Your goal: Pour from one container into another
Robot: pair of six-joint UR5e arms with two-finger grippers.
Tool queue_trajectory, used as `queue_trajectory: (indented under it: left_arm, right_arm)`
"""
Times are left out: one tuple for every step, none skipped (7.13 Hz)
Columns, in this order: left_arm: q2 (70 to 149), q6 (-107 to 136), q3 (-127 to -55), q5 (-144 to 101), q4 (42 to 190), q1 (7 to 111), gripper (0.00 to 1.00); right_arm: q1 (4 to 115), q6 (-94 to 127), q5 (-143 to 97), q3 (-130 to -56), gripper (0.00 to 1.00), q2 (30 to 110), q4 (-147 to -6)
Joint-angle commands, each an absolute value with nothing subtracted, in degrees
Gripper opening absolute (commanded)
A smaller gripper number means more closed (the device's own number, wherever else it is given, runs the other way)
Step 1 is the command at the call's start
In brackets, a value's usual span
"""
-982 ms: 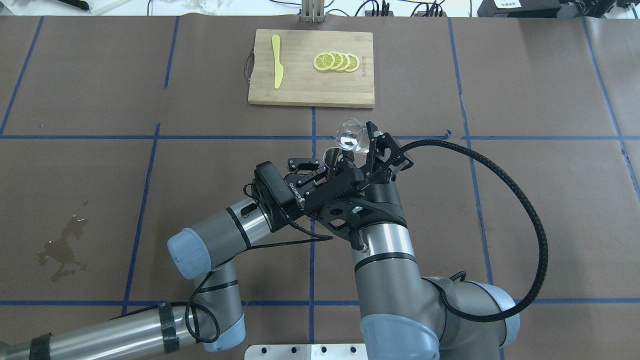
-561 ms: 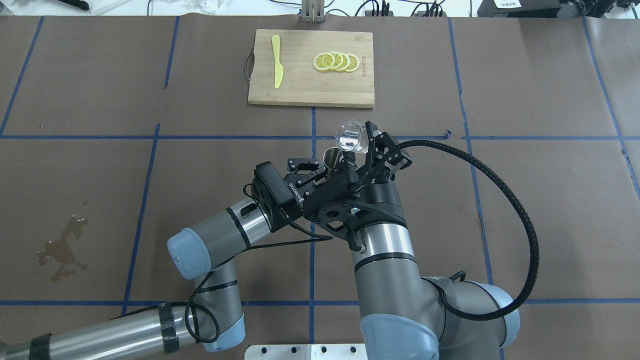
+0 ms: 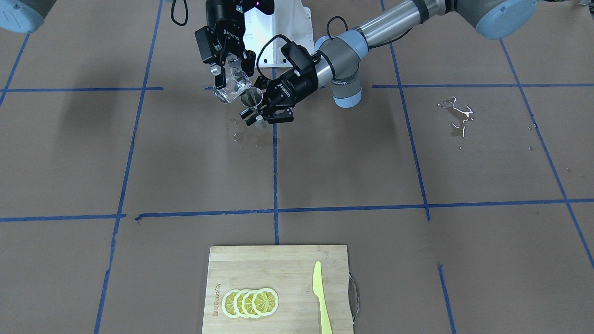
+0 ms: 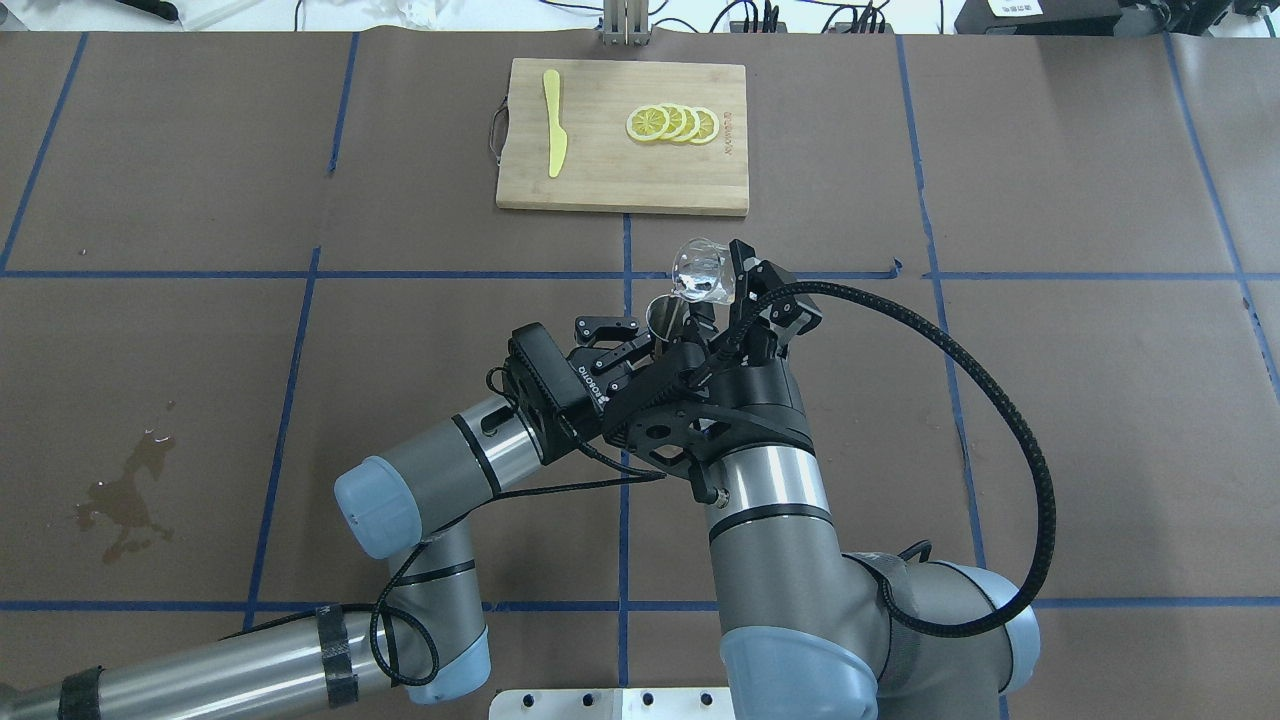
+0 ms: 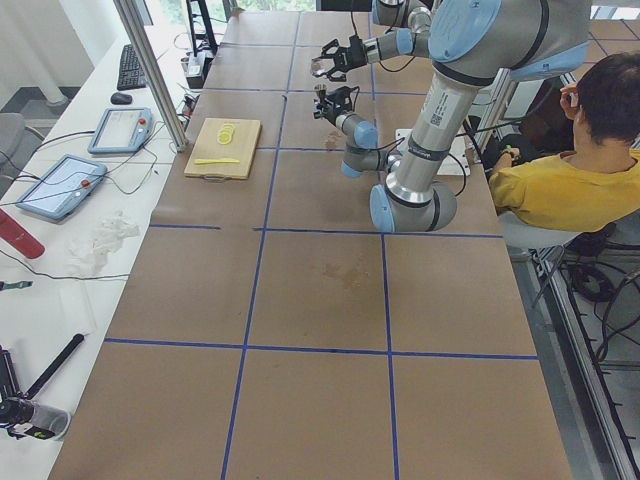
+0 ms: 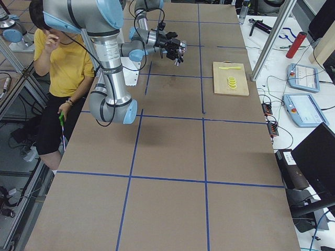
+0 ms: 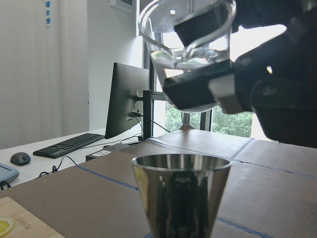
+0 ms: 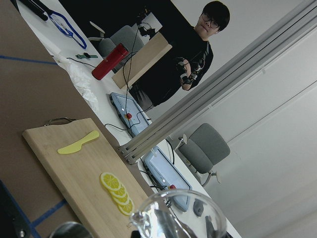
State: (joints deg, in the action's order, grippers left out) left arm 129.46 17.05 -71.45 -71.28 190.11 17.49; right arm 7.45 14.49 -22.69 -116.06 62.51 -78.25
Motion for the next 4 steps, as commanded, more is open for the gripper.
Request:
queue_trajectory:
  left_arm:
    - [129.3,17.1,-71.5,-71.3,190.1,17.4,0.0]
    - [129.3,17.1,-71.5,-70.9,190.2,17.3,0.0]
    - [129.3,17.1,-71.5,-70.8,190.2,17.1,0.0]
    - [129.2,17.1,-71.5,-70.8,190.3,17.1,0.0]
  right_arm:
    - [7.4,11.5,-22.7,-116.0,0.0,62.7,-78.2]
    - [7.4,11.3,-22.7,-116.0,0.0,62.7,-78.2]
    - [7.4,10.1,-22.6,-116.0,0.0,62.6,-78.2]
    - [7.4,9.0,-22.4,-116.0,0.0,62.6,-78.2]
